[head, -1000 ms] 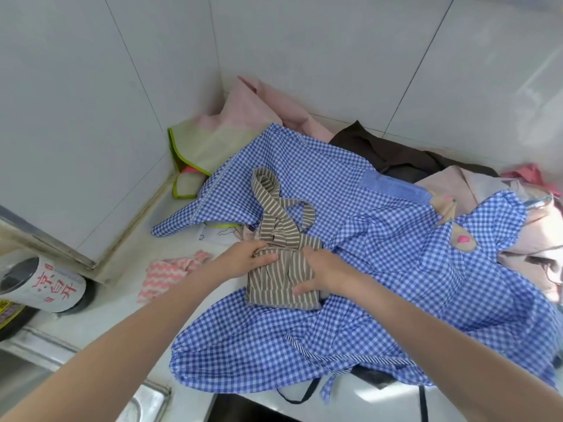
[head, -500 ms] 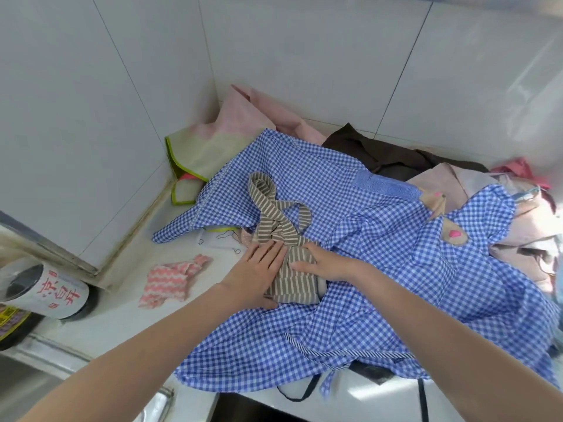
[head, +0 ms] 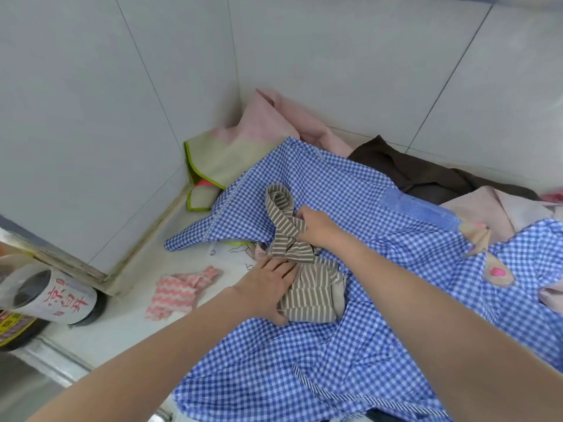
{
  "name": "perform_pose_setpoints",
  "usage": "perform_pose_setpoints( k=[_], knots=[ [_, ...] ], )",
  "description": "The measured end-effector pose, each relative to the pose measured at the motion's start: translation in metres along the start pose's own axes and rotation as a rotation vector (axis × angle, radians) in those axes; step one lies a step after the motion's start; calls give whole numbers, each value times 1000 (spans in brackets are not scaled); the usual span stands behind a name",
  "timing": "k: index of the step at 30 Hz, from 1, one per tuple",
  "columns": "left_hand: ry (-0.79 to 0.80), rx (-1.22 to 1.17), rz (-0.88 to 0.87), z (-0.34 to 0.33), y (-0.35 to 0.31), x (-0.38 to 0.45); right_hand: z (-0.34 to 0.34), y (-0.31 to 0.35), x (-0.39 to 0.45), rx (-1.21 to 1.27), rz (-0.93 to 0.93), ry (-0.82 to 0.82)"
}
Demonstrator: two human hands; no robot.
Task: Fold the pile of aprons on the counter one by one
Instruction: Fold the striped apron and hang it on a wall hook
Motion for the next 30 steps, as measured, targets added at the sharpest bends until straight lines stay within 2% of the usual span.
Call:
perform_pose_setpoints(
  k=[6,7,10,12,14,20,23,25,28,30],
  knots=[
    [-16,44,-11,11,-3,0,41,20,-6,454,32,-11],
    [-20,64,-12,14,-5,0,49,21,-9,408,53,10],
    [11,121,-2,24,-13,3,55,24,-23,64,93,90],
    [39,125,17,26,-18,5,48,26,-30,-10,96,139],
    [50,101,43,25,-19,5,45,27,-33,-22,115,117],
    [59,39,75,22,-17,1,44,21,-64,179,134,202],
    [54,0,81,23,-17,-1,37,22,-87,354,208,159],
    [45,-12,84,23,-18,-4,33,22,-102,452,249,244],
    [21,-57,87,19,-18,-6,32,19,-127,541,248,478],
    [-17,-36,65,16,-16,-4,36,20,-141,559,256,516]
  ],
)
Point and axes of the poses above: each hand's wrist, its own x-axis towards the middle knuckle, its own z-axis out of the back of the hand, y = z × x, the point moved 2 cm from there along x, towards the middle knuckle, and after that the axes turned 3 degrees about -x, right-handed, at the moved point
